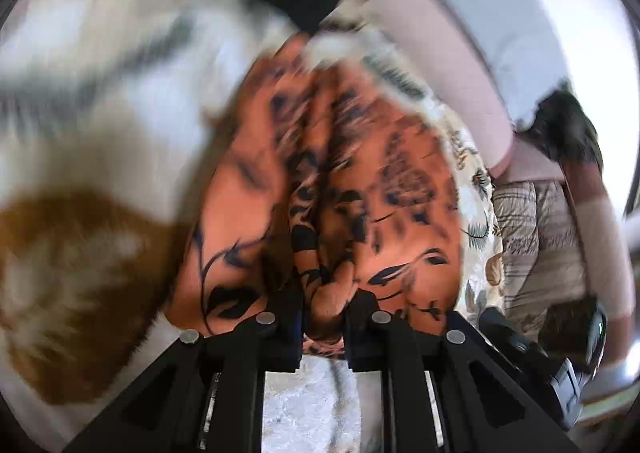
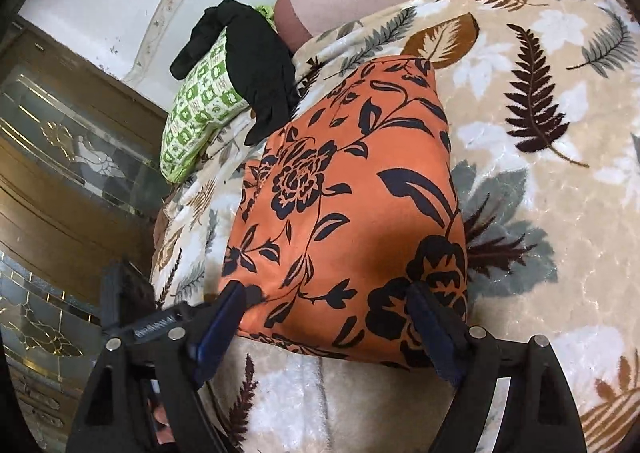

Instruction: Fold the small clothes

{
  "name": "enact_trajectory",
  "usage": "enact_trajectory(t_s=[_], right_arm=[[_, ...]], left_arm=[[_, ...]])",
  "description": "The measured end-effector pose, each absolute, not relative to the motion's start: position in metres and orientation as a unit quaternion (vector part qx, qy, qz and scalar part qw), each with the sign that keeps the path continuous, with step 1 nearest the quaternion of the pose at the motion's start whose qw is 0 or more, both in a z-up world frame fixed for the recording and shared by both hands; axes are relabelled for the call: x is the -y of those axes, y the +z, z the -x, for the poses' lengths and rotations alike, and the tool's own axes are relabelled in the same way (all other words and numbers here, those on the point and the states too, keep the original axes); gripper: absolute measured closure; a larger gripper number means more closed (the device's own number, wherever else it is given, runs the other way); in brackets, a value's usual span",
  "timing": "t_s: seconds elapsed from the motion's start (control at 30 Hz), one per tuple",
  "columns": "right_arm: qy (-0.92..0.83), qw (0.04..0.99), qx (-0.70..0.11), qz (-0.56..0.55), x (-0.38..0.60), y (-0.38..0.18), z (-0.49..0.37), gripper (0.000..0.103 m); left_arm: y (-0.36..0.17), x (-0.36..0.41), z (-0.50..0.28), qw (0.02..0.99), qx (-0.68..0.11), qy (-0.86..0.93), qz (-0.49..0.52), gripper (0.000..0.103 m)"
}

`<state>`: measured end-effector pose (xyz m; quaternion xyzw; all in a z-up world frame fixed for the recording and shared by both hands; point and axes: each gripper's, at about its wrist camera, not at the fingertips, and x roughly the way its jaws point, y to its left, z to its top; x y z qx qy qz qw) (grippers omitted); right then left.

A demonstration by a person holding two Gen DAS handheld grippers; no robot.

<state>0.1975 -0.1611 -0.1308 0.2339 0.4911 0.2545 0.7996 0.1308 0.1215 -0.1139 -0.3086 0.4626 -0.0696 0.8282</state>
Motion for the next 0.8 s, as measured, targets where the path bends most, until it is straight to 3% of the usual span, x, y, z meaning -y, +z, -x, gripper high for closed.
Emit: enact_trajectory(t_s=[0.13, 0.2, 0.3, 0.37, 0.53, 0.67, 0.8], right_arm=[[0.260, 0.796, -0.494, -0.232, 0.158, -0.130, -0.199, 0.018], [0.261, 0.800, -0.494, -0.217, 0.152, -0.127, -0.198, 0.018], [0.256, 0.799, -0.507, -0.196, 0.142, -0.129, -0.200, 0.018], [0.261, 0.794, -0.516, -0.189, 0.136, -0.131, -0.201, 0.018], [0.260, 0.798, -0.521, -0.156, 0.128, -0.130, -0.199, 0.018], [0.260, 0.794, -0.524, -0.164, 0.131, -0.133, -0.201, 0.018], [0.261, 0.794, -0.528, -0.151, 0.127, -0.135, -0.201, 0.018]], left_arm=[[-0.045, -0.091, -0.091, 0.927, -0.340, -0.037, 0.155, 0.089], [-0.058, -0.086, -0.095, 0.932, -0.348, -0.010, 0.106, 0.089], [-0.134, -0.118, -0.125, 0.864, -0.470, 0.009, 0.177, 0.088], [-0.141, -0.135, -0.123, 0.860, -0.455, -0.012, 0.230, 0.086], [-0.115, -0.129, -0.117, 0.885, -0.423, -0.005, 0.191, 0.087], [-0.072, -0.107, -0.094, 0.935, -0.337, 0.018, 0.107, 0.087], [-0.135, -0.130, -0.117, 0.887, -0.433, 0.045, 0.156, 0.085]])
